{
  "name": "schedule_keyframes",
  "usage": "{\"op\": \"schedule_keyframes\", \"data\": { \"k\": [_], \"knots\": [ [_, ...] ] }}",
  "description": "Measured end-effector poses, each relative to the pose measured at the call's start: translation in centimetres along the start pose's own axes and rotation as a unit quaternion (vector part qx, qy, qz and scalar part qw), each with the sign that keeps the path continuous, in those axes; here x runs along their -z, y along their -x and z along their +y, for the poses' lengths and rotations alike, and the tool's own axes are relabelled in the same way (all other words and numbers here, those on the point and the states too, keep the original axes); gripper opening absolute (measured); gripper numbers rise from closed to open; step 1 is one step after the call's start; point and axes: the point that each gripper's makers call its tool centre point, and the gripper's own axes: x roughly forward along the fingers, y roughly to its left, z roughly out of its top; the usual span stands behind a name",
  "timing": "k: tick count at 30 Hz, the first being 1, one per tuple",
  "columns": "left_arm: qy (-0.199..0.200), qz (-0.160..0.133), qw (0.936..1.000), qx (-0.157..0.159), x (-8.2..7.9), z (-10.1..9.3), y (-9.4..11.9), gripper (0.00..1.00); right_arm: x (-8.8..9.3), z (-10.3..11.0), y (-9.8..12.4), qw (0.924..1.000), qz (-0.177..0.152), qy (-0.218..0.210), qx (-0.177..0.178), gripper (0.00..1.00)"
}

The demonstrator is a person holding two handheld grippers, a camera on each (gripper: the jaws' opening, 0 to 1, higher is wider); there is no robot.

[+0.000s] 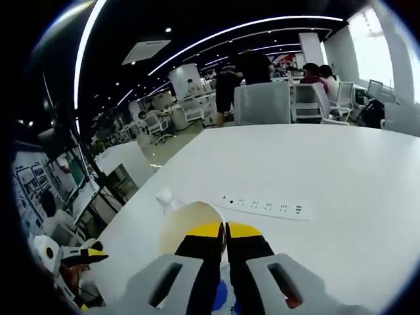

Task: Arrange the tabletop items into an orderly group along one side of the table until the central work area is clear of visible clutter.

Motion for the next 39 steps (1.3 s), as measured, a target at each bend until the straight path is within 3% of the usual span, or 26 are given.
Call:
{"op": "schedule_keyframes", "data": {
  "k": [20,39],
  "knots": [
    [0.006,-0.004,1.0,-0.005,-1.5,-0.2,-0.9,0.97,3.2,0.7,-6.5,0.9986,0.049,-0.019,-0.003,0.0],
    [0.004,0.012,0.9999,0.001,-1.1,1.5,-2.6,0.96,6.4,0.8,-11.7,0.9968,0.078,-0.015,-0.006,0.0]
  ]
}}
